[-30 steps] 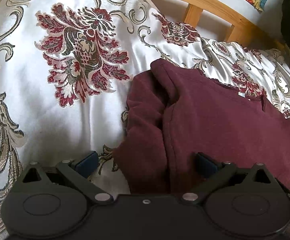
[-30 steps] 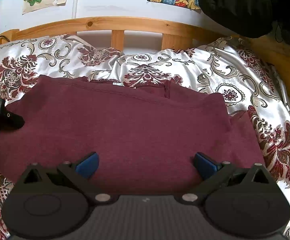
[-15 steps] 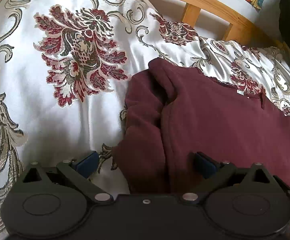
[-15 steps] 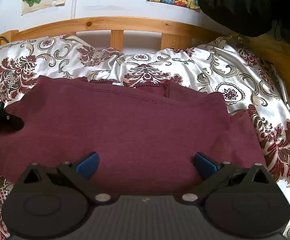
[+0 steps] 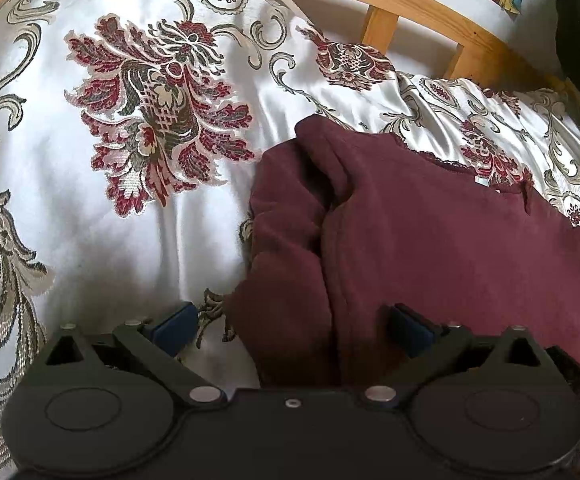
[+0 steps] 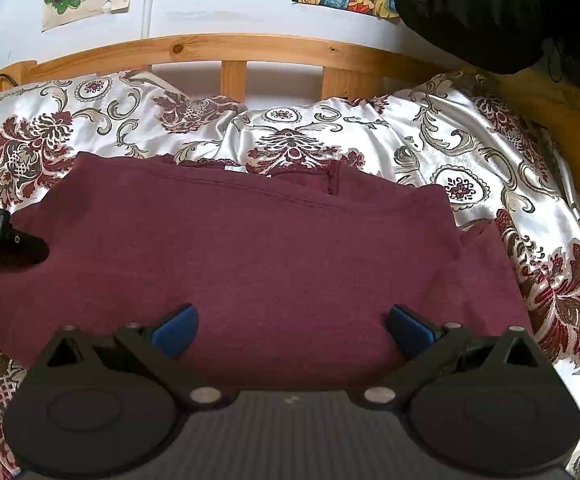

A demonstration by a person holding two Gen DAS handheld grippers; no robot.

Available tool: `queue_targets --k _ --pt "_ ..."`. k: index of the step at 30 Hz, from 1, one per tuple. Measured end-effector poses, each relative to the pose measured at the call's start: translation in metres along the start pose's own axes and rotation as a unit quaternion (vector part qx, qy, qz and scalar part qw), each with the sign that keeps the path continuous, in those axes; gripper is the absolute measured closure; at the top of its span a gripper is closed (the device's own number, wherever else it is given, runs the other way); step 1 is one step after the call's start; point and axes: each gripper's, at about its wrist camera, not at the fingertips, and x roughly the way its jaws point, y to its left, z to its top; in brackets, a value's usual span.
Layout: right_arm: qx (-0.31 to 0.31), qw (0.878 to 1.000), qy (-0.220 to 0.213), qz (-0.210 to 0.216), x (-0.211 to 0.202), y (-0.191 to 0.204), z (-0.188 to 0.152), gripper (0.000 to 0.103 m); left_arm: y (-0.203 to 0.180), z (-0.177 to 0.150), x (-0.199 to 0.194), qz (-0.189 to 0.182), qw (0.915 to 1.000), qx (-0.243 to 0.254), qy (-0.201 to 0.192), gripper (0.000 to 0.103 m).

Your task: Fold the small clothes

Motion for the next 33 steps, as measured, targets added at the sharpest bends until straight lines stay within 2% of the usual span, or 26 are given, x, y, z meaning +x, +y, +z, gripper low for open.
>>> queue_targets --k 8,11,13,14,16,18,19,23,24,28,31,33 --pt "0.005 1.0 -0.012 0.006 -0.005 0.0 0.003 0.0 0.001 0.001 0.0 -0.001 1.0 -0.001 -0.004 0.003" --pt "-0.002 1.0 -0.006 0.001 -0.003 0.002 0.002 0.0 0.003 0.003 -0.003 -0.008 0.9998 -0.01 -0.015 0.017" --pt "-0.002 1.0 -0.005 0.002 -0.003 0.002 0.002 0.0 0.006 0.004 -0.005 -0.014 0.9995 -0.022 -0.018 0.031" --pt "-0.002 1.0 -0.004 0.002 -0.003 0.002 0.002 0.0 0.008 0.005 -0.006 -0.016 0.9993 -0.029 -0.019 0.034" --pt "-0.003 1.0 -0.003 0.001 -0.003 0.003 0.002 0.0 0.009 0.008 -0.007 -0.018 0.9989 -0.039 -0.017 0.054" --pt "-0.005 1.0 0.0 0.0 -0.004 0.003 0.004 0.0 0.006 0.01 -0.009 -0.018 0.999 -0.04 -0.01 0.066" --pt "-0.006 1.0 0.004 0.0 -0.005 0.003 0.006 0.0 0.001 0.012 -0.011 -0.015 0.9992 -0.036 -0.008 0.076" --pt "0.001 1.0 0.023 0.002 -0.016 -0.004 0.02 0.0 -0.034 0.016 -0.028 0.02 0.9985 0.043 -0.028 0.083" --pt "0.007 1.0 0.026 -0.001 -0.023 -0.01 0.027 0.0 -0.043 0.018 -0.035 0.019 0.9972 0.062 -0.038 0.085" --pt "0.051 0.998 0.032 0.015 -0.054 -0.057 0.06 0.0 -0.083 0.036 -0.063 -0.02 0.994 0.091 -0.059 0.086" --pt "0.091 0.995 0.032 0.024 -0.073 -0.109 0.076 0.0 -0.129 0.057 -0.082 -0.044 0.9899 0.113 -0.074 0.087" --pt "0.114 0.993 0.023 0.015 -0.085 -0.146 0.08 0.0 -0.165 0.068 -0.089 -0.067 0.9873 0.122 -0.076 0.087"
